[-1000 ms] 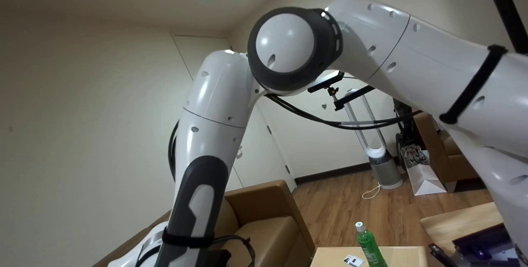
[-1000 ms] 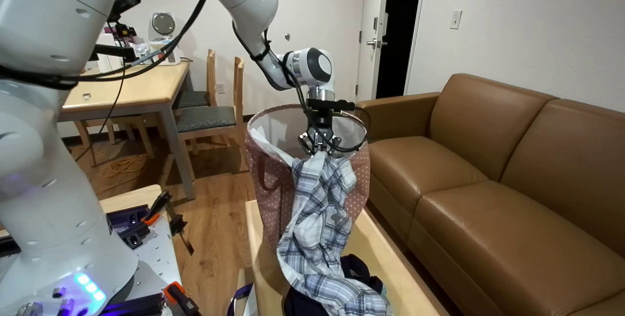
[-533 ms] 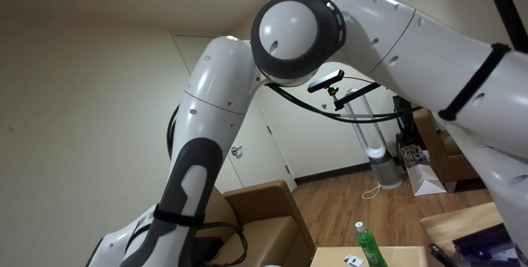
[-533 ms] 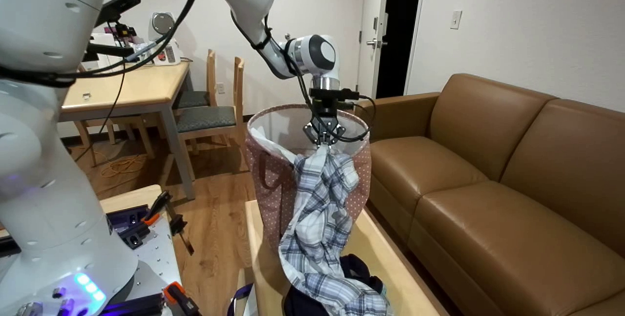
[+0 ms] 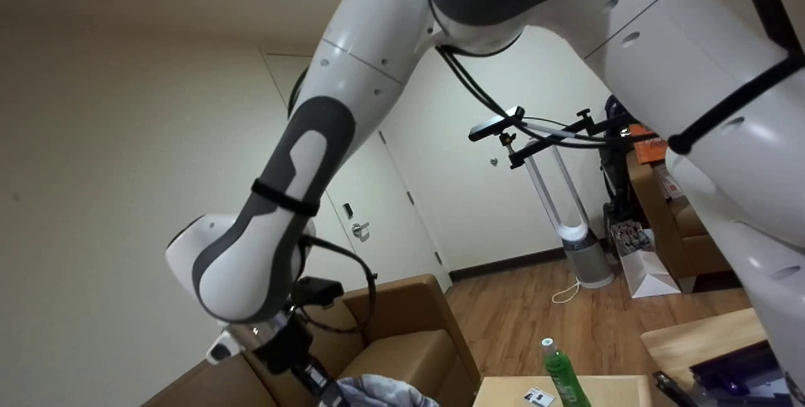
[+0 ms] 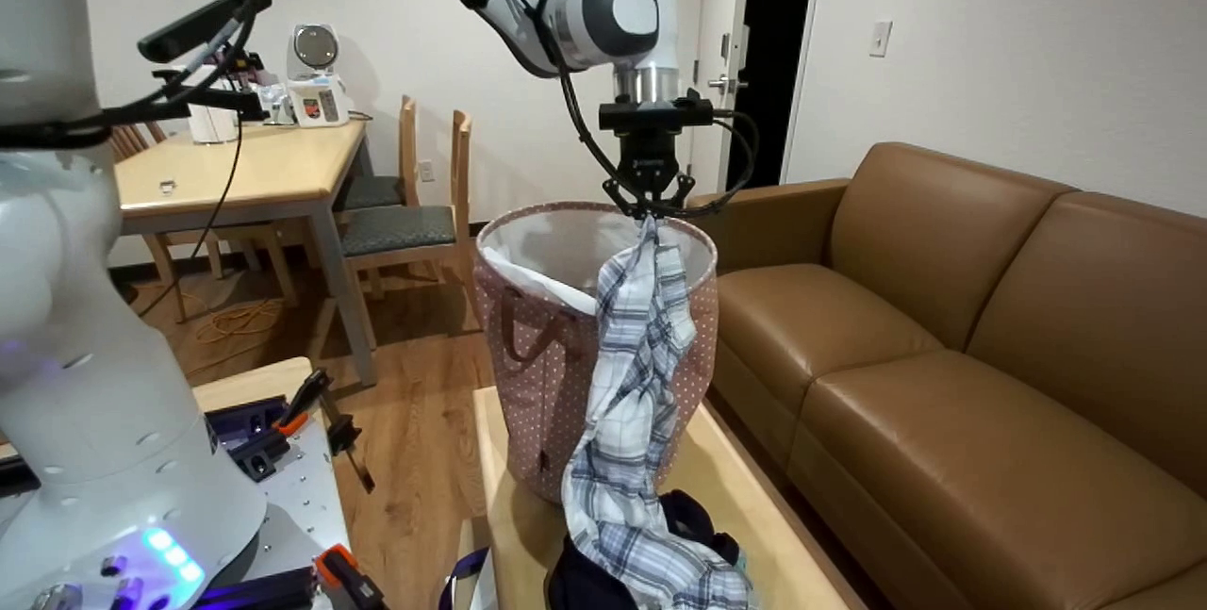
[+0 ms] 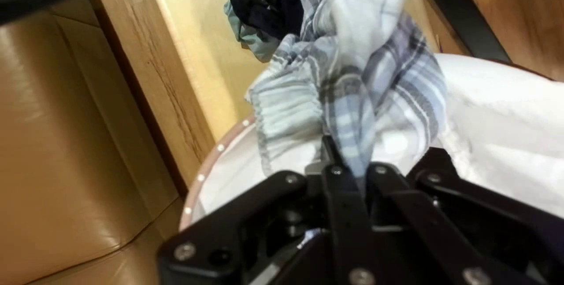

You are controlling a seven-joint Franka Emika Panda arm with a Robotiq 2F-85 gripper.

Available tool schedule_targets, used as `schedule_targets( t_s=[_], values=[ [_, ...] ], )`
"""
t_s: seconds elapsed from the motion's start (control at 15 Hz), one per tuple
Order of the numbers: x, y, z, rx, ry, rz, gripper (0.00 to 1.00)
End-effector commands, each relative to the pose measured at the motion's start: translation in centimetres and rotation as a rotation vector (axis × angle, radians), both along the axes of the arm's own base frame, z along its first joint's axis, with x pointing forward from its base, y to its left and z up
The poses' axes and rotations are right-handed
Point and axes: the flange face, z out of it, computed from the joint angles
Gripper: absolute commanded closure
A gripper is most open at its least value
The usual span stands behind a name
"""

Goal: Remove the shirt from the laundry bag

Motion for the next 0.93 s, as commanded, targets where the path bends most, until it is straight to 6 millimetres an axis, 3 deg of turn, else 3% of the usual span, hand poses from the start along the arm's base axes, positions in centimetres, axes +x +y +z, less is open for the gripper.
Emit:
schedule_targets(
  t_s=[0.0, 0.2, 0.4, 0.6, 0.87],
  values=[
    [-4.1, -5.1, 4.3, 0.112, -0.119, -0.134, 0.99],
    [-7.3, -10.0, 5.7, 0.197, -0.192, -0.296, 0.99],
    [-9.5, -14.3, 4.7, 0.247, -0.245, -0.477, 0.99],
    [-11.0, -17.9, 1.0, 0.264, -0.255, -0.647, 0.99],
    [-12.3, -20.5, -6.3, 0.258, -0.219, -0.872, 0.99]
  ],
)
